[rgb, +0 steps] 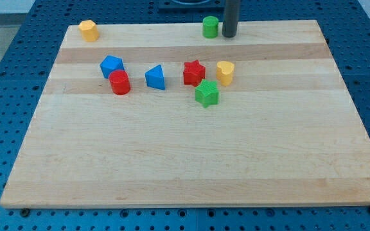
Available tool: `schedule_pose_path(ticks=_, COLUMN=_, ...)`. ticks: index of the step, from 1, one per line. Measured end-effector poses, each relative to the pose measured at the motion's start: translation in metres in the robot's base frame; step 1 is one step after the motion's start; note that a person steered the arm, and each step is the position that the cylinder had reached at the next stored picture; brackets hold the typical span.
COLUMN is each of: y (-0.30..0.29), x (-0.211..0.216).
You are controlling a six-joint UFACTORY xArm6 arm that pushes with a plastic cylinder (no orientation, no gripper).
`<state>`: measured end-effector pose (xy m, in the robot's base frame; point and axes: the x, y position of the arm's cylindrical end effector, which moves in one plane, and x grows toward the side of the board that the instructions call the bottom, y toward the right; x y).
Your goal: Move the green circle slightly to the top of the board
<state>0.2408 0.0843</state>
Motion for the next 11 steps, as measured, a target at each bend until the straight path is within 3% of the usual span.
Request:
schedule_pose_path(ticks=2, y=-0.018, x=0.010)
schedule_pose_path(ticks=5, y=-0.030, x=-0.017)
schedule_pose_path(ticks=6, y=-0.022, x=-0.017)
schedule_pose_path(ticks=7, y=0.023, x=-0.022)
schedule_pose_path(ticks=8, y=0.025, x=-0.049)
schedule_pose_path(ticks=11, y=-0.012, x=-0.048)
